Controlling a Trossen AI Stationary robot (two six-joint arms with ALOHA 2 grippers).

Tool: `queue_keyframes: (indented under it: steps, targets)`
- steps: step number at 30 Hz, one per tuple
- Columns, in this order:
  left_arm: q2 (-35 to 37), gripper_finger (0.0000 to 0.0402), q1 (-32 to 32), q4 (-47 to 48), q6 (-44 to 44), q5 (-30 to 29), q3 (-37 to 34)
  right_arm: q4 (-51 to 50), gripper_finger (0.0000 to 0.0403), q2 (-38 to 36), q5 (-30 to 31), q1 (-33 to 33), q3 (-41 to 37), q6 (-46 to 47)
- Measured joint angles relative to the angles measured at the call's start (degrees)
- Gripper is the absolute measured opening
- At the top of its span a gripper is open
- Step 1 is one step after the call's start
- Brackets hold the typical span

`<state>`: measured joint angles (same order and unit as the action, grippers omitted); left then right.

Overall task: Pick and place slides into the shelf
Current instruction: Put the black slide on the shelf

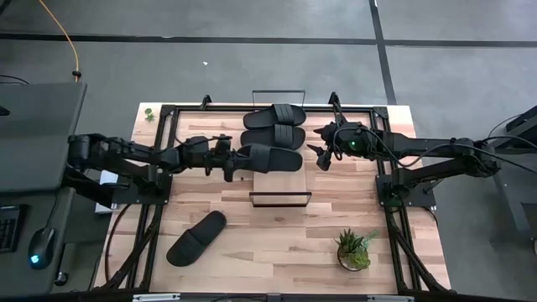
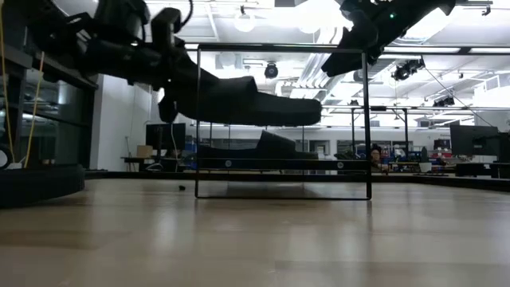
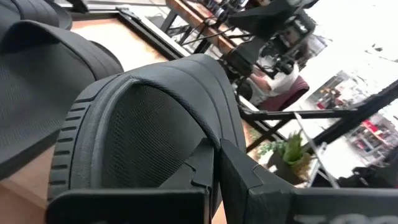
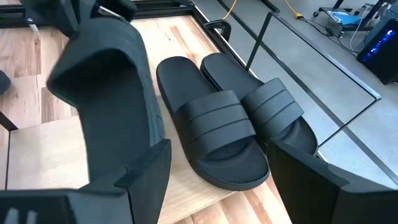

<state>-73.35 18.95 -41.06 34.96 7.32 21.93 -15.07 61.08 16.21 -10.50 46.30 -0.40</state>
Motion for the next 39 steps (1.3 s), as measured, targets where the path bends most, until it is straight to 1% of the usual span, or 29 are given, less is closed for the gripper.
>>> queue_keyframes:
  steps: [4, 9, 13, 18, 28, 31, 34, 39]
  targets:
    - [-3.7, 0.0001, 0.0, -0.6, 0.3, -0.4, 1.1, -0.1, 0.0257, 0.0, -0.2, 0.0, 0.0, 0.2]
    - [-7.2, 0.0001, 0.1, -5.6, 3.2, 0.5, 1.1, -0.2, 0.0257, 0.0, -0.2, 0.0, 0.0, 0.2]
    - [-9.4, 0.0001, 0.1, -7.2, 4.5, 1.1, 1.2, -0.2, 0.0257, 0.0, -0.2, 0.0, 0.0, 0.2]
    - [-10.9, 0.0001, 0.2, -7.4, 4.5, -0.2, 1.1, -0.2, 0.0257, 0.0, -0.2, 0.0, 0.0, 0.2]
    - [-11.1, 0.0001, 0.2, -6.9, 4.3, -2.5, 1.1, -0.2, 0.0257, 0.0, -0.2, 0.0, 0.0, 0.2]
    - [-12.3, 0.0001, 0.2, -6.7, 4.2, -3.1, 1.1, -0.2, 0.0257, 0.0, -0.2, 0.0, 0.0, 0.2]
    - [-13.9, 0.0001, 0.2, -7.6, 4.2, -4.3, 1.1, -0.2, 0.0257, 0.0, -0.1, 0.0, 0.0, 0.2]
    - [-15.1, 0.0001, 0.2, -9.8, 4.1, -4.4, 1.1, -0.2, 0.0257, 0.0, -0.1, 0.0, 0.0, 0.2]
